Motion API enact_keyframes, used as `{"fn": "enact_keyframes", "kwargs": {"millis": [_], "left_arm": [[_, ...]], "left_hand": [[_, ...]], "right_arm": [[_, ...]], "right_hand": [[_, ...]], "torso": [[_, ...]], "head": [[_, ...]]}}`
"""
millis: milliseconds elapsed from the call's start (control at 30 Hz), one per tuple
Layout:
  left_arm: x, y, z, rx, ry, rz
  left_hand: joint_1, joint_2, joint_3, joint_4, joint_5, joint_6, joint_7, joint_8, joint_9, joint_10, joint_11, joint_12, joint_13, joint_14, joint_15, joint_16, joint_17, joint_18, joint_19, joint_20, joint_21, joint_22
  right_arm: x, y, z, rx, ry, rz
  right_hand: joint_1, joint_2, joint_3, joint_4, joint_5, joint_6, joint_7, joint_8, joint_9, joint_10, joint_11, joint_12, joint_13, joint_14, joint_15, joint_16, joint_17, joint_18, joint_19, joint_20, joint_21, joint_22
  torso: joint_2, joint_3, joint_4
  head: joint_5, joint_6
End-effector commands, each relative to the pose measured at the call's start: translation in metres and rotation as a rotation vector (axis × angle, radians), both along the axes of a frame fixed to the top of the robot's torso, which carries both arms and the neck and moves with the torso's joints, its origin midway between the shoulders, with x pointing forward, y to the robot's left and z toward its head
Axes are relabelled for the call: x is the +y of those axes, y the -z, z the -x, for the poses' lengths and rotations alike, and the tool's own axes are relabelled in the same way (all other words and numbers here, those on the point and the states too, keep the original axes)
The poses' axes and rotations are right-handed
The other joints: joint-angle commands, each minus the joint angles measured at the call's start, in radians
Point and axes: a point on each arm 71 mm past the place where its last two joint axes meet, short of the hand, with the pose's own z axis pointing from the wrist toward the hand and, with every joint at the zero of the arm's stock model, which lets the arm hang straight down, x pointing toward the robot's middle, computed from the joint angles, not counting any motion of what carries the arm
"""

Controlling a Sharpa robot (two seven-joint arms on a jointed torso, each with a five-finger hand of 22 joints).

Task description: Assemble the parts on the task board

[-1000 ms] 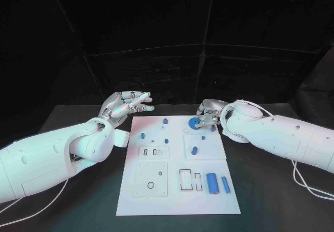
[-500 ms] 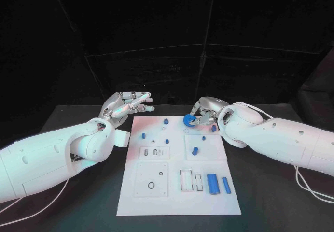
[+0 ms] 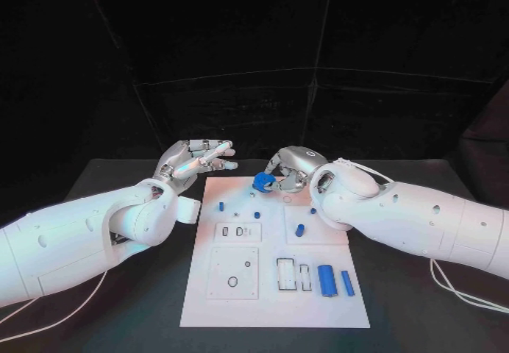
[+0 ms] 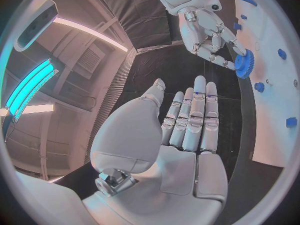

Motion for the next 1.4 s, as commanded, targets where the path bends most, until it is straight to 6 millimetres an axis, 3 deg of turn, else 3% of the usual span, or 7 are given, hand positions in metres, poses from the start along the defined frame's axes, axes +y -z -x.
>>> {"fn": "enact_keyframes", "kwargs": {"millis": [33, 300, 667, 800, 1100, 1233, 1400], "left_arm": [[-0.001, -0.001, 0.000, -0.005, 0.013, 0.003], [-0.002, -0.001, 0.000, -0.004, 0.015, 0.003], [-0.003, -0.001, 0.000, -0.004, 0.016, 0.003], [-0.003, -0.001, 0.000, -0.004, 0.017, 0.003], [-0.004, -0.001, 0.000, -0.003, 0.018, 0.003], [-0.003, -0.001, 0.000, -0.002, 0.019, 0.003], [-0.003, -0.001, -0.001, -0.001, 0.019, 0.003]], "left_hand": [[0.000, 0.009, -0.001, -0.006, 0.003, 0.001, 0.003, -0.007, 0.000, -0.005, -0.003, -0.007, -0.001, -0.006, 0.001, -0.007, 0.001, 0.007, 0.006, -0.001, -0.004, -0.002], [0.000, 0.009, -0.001, -0.006, 0.003, 0.001, 0.003, -0.007, 0.000, -0.005, -0.003, -0.007, -0.001, -0.006, 0.001, -0.007, 0.001, 0.007, 0.006, -0.001, -0.004, -0.002], [0.000, 0.009, -0.001, -0.006, 0.003, 0.001, 0.003, -0.007, 0.000, -0.005, -0.003, -0.007, -0.001, -0.006, 0.001, -0.007, 0.001, 0.007, 0.006, -0.001, -0.004, -0.002], [0.000, 0.009, -0.001, -0.006, 0.003, 0.001, 0.003, -0.007, 0.000, -0.005, -0.003, -0.007, -0.001, -0.006, 0.001, -0.007, 0.001, 0.007, 0.006, -0.001, -0.004, -0.002], [0.000, 0.009, -0.001, -0.006, 0.003, 0.001, 0.003, -0.007, 0.000, -0.005, -0.003, -0.007, -0.001, -0.006, 0.001, -0.007, 0.001, 0.007, 0.006, -0.001, -0.004, -0.002], [-0.001, 0.010, -0.001, -0.007, 0.003, 0.001, 0.003, -0.008, 0.000, -0.006, -0.002, -0.008, -0.001, -0.006, 0.002, -0.009, 0.002, 0.006, 0.006, -0.001, -0.004, -0.002], [-0.001, 0.010, -0.001, -0.007, 0.003, 0.001, 0.003, -0.008, 0.000, -0.006, -0.002, -0.008, -0.001, -0.006, 0.002, -0.009, 0.002, 0.006, 0.006, -0.001, -0.004, -0.002]], "right_arm": [[0.009, 0.002, -0.002, -0.029, -0.022, 0.031], [0.027, 0.018, -0.004, 0.023, -0.042, 0.070], [0.037, 0.027, -0.007, 0.054, -0.035, 0.100], [0.039, 0.028, -0.007, 0.055, -0.033, 0.105], [0.042, 0.031, -0.009, 0.068, -0.027, 0.130], [0.042, 0.033, -0.009, 0.080, -0.026, 0.145], [0.041, 0.033, -0.009, 0.085, -0.026, 0.151]], "right_hand": [[-0.002, 0.003, 0.009, -0.001, -0.004, 0.012, -0.005, -0.007, 0.003, 0.059, -0.003, 0.000, 0.189, 0.085, -0.006, 0.001, 0.169, -0.005, 0.006, 0.002, 0.004, -0.002], [-0.006, 0.000, 0.015, -0.004, -0.014, 0.013, -0.004, -0.012, 0.003, 0.058, -0.002, -0.001, 0.188, 0.085, -0.005, 0.000, 0.166, -0.005, 0.004, 0.002, 0.002, -0.005], [-0.012, -0.003, 0.019, -0.005, -0.022, 0.012, -0.003, -0.018, 0.002, 0.057, -0.001, -0.003, 0.187, 0.085, -0.004, 0.000, 0.167, -0.005, 0.002, 0.003, 0.001, -0.007], [-0.019, -0.010, 0.023, -0.007, -0.026, 0.001, 0.002, -0.030, 0.001, 0.052, 0.003, -0.009, 0.181, 0.083, -0.002, -0.001, 0.161, -0.004, -0.001, 0.005, -0.002, -0.012], [-0.051, -0.037, 0.015, -0.012, -0.065, -0.082, 0.028, -0.089, -0.002, 0.017, 0.027, -0.053, 0.137, 0.081, 0.018, -0.004, 0.153, -0.002, -0.017, 0.022, -0.016, -0.034], [-0.088, -0.049, -0.012, 0.008, -0.066, -0.109, 0.036, -0.104, 0.000, -0.004, 0.036, -0.077, 0.112, 0.081, 0.026, -0.005, 0.153, 0.000, -0.024, 0.030, -0.022, -0.044], [-0.110, -0.048, -0.031, 0.029, -0.063, -0.115, 0.039, -0.104, 0.002, -0.006, 0.039, -0.078, 0.110, 0.081, 0.030, -0.005, 0.154, 0.001, -0.024, 0.035, -0.023, -0.045]], "torso": [[0.001, -0.0007, -0.0001], [0.001, 0.0011, -0.0029], [0.000, 0.0016, -0.0032], [0.000, 0.0017, -0.0046], [0.000, 0.0016, -0.0038], [0.000, 0.0015, -0.0034], [0.001, 0.0016, -0.0041]], "head": [[0.001, -0.002], [0.008, -0.008], [0.009, -0.010], [0.011, -0.009], [0.010, -0.010], [0.009, -0.009], [0.007, -0.010]]}}
